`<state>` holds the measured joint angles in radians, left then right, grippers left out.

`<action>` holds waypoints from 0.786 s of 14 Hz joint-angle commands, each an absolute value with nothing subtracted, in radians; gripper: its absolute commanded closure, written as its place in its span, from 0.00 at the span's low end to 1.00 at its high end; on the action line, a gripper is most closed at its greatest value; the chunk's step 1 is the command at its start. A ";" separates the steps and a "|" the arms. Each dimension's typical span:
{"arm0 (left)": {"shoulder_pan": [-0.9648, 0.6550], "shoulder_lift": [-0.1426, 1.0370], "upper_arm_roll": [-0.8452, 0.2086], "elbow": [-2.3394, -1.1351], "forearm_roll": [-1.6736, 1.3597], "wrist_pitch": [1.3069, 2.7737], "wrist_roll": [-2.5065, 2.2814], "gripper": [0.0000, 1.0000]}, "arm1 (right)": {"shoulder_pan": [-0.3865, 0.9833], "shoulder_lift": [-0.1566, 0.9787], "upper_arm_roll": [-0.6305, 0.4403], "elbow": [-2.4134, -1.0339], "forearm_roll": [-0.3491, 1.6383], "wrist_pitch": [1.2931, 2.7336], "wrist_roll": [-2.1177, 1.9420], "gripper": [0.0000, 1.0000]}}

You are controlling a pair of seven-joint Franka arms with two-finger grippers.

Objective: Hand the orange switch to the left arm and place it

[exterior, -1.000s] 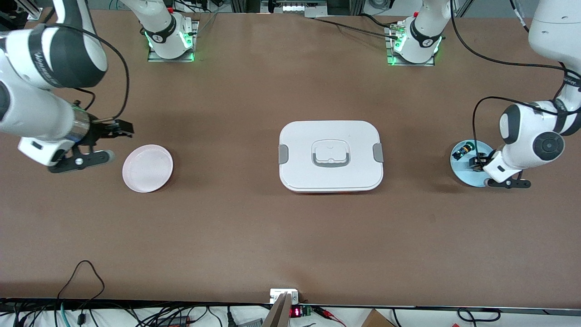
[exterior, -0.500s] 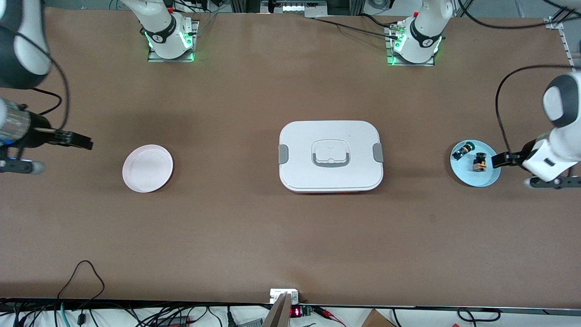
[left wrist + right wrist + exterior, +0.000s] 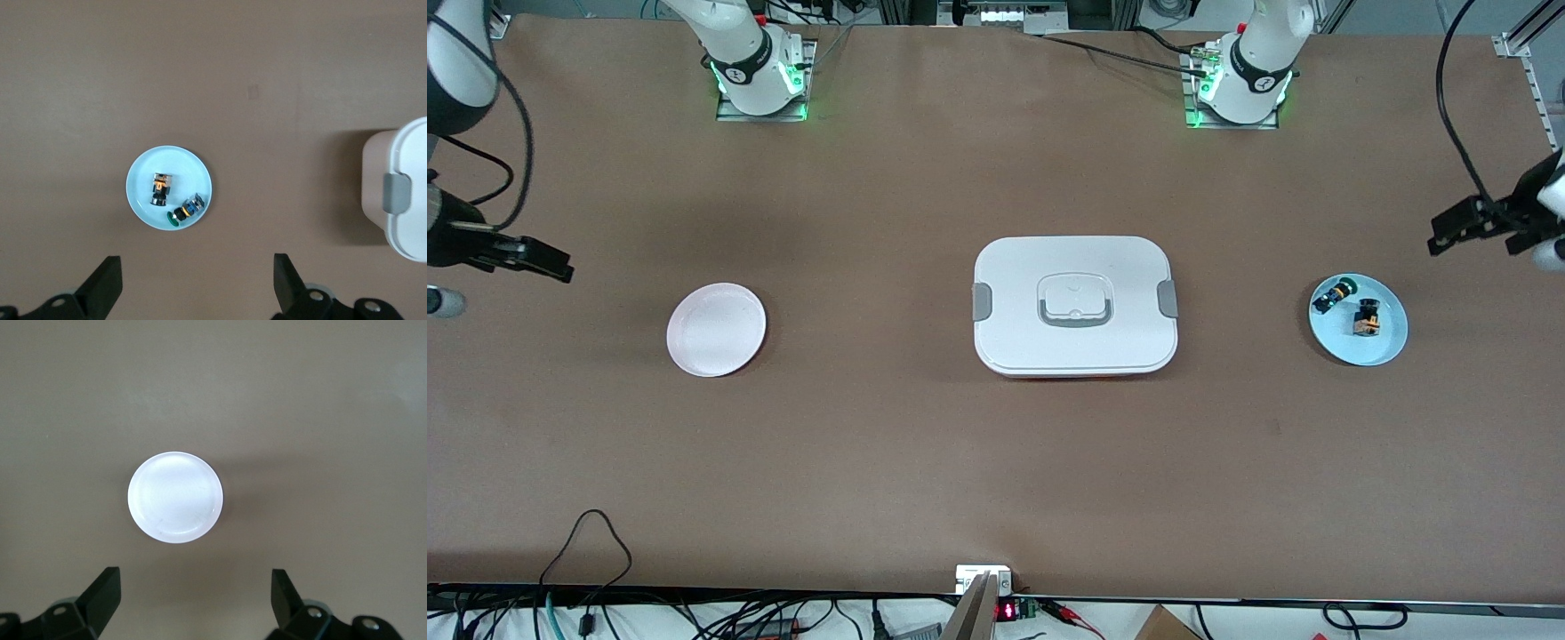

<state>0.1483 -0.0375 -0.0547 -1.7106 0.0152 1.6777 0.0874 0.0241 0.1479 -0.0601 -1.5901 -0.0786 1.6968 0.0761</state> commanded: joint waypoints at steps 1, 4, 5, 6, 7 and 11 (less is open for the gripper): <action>0.141 -0.043 -0.046 -1.718 -0.020 1.652 0.095 0.00 | 0.023 0.038 -0.061 -1.741 -0.081 1.752 0.066 0.00; 0.141 -0.043 -0.046 -1.717 -0.020 1.652 0.101 0.00 | 0.015 0.035 -0.069 -1.715 -0.019 1.729 0.022 0.00; 0.141 -0.043 -0.046 -1.717 -0.020 1.652 0.101 0.00 | 0.014 0.037 -0.069 -1.697 -0.017 1.712 -0.001 0.00; 0.141 -0.043 -0.046 -1.717 -0.021 1.652 0.103 0.00 | 0.015 0.038 -0.069 -1.694 -0.015 1.704 -0.017 0.00; 0.141 -0.043 -0.046 -1.715 -0.021 1.652 0.103 0.00 | 0.015 0.038 -0.069 -1.694 -0.015 1.703 -0.023 0.00; 0.140 -0.038 -0.046 -1.697 -0.020 1.643 0.097 0.00 | 0.018 0.037 -0.064 -1.687 -0.023 1.684 -0.028 0.00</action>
<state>0.1460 -0.0408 -0.0535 -1.7175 -0.0013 1.6593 0.0875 0.0187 0.0456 -0.0664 -1.6944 -0.0335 1.7127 -0.0105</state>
